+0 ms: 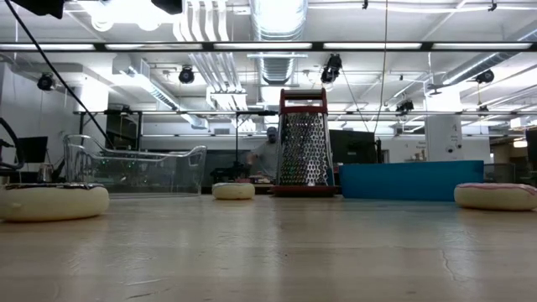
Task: Pick & Place Food Item
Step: Put the pink food coloring bottle into the black bin
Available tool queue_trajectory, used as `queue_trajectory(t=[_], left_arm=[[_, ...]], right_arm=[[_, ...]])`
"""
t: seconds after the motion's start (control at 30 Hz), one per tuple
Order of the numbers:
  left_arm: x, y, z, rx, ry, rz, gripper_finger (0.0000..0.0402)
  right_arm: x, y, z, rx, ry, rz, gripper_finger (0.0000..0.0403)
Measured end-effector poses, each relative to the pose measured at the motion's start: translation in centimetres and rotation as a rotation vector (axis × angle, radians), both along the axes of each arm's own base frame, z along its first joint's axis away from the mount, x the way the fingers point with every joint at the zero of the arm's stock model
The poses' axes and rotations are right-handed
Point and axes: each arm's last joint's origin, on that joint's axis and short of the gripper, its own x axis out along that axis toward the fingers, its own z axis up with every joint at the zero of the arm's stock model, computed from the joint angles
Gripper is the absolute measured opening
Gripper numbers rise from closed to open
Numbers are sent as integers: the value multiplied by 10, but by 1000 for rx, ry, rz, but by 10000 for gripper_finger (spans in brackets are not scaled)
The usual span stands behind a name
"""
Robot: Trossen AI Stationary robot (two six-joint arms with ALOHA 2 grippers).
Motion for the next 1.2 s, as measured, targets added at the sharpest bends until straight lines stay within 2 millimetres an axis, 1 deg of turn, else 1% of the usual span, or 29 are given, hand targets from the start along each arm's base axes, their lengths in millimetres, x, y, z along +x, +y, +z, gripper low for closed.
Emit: queue_trajectory(t=[0.1,0.17,0.23,0.33,0.47,0.67,0.8,0.9,1.1,1.2], left_arm=[[0,0,0,0,0,0,163],[0,0,0,0,0,0,163],[0,0,0,0,0,0,163],[0,0,0,0,0,0,163],[0,0,0,0,1,1,163],[0,0,0,1,4,3,163],[0,0,0,1,4,4,163],[0,0,0,1,4,4,163],[0,0,-1,1,5,4,163],[0,0,-1,1,5,3,163]], right_arm=[[-1,-1,-5,-25,22,7,342],[-2,-1,-10,62,-13,-19,340],[-4,0,-19,137,-21,-23,338],[-5,0,-28,137,8,-11,339],[0,-4,-29,182,7,4,345],[13,-21,-31,308,82,110,349],[19,-37,-34,329,81,63,344],[20,-47,-39,320,97,38,341],[23,-63,-42,358,142,69,346],[22,-71,-41,349,165,52,350]])
